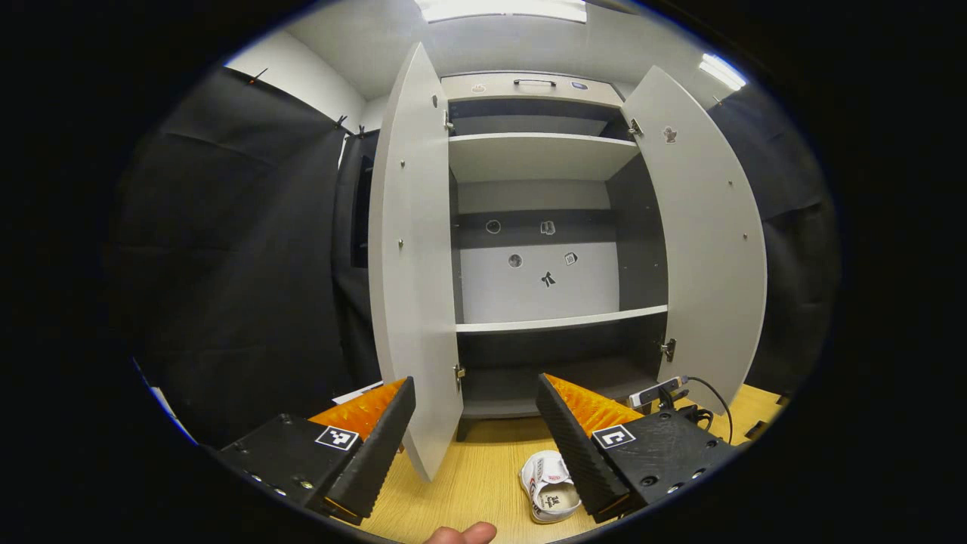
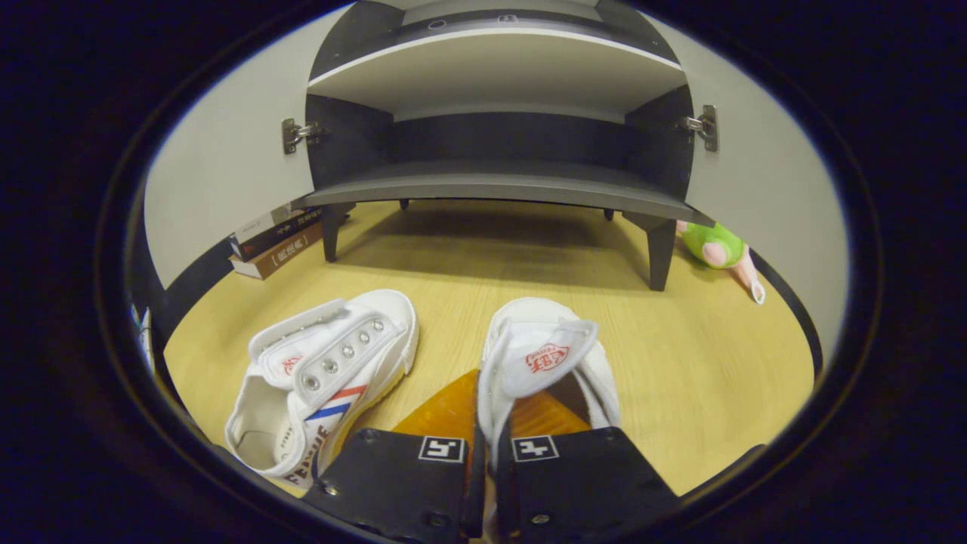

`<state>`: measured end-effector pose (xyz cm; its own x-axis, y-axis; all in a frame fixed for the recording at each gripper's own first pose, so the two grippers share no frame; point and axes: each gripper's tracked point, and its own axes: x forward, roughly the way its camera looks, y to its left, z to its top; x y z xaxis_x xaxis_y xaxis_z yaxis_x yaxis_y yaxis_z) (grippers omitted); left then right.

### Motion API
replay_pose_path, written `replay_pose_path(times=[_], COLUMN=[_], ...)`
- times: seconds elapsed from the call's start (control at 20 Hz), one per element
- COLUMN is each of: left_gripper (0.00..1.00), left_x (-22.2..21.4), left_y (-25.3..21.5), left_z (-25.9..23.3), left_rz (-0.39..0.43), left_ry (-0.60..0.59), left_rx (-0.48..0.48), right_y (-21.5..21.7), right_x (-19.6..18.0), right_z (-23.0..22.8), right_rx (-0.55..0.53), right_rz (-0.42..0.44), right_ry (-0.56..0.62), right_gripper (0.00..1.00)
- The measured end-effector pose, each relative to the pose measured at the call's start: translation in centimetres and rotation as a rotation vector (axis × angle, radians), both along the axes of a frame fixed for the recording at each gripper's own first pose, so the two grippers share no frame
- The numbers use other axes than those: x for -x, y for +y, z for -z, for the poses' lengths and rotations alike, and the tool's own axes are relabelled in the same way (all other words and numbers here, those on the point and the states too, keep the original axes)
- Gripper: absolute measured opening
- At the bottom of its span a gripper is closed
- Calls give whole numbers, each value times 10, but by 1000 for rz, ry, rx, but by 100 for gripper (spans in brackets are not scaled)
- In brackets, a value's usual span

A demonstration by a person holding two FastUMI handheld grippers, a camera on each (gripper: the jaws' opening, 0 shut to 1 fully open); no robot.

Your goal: Grab one shoe with the right hand and put it into the shoe cabinet, grab the other shoe with the left hand and put it into the shoe cabinet; then close the right door with the right hand and the left door with the left hand.

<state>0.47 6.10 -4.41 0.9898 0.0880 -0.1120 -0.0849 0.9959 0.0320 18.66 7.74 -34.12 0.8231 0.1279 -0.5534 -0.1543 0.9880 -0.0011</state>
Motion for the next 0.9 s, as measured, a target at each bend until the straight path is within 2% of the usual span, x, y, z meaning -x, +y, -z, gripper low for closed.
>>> replay_pose_path(times=[0.1, 0.2, 0.4, 0.5, 0.55, 0.7, 0.9], left_gripper=[96, 96, 96, 100, 96, 96, 96], left_x=[0, -1, -2, 1, 1, 0, 1], left_y=[-1, -3, -15, -22, -24, -32, -57], left_z=[1, 3, 5, 5, 4, 3, 3], left_rz=[5, 14, 33, 43, 45, 58, 112], left_ry=[3, 9, 14, 16, 14, -11, -22], left_rx=[0, 7, 26, 30, 30, 12, 51], right_y=[-1, -6, -17, -17, -15, -11, -3], right_x=[-1, -2, 11, 24, 33, 50, 50], right_z=[-1, -6, -46, -75, -90, -147, -240], right_rx=[-4, 20, 73, 87, 74, 18, 25], right_rz=[4, 7, 7, -18, -25, -39, -74], right_ry=[-12, -39, -152, -201, -216, -286, -403], right_gripper=[5, 5, 5, 5, 5, 5, 5])
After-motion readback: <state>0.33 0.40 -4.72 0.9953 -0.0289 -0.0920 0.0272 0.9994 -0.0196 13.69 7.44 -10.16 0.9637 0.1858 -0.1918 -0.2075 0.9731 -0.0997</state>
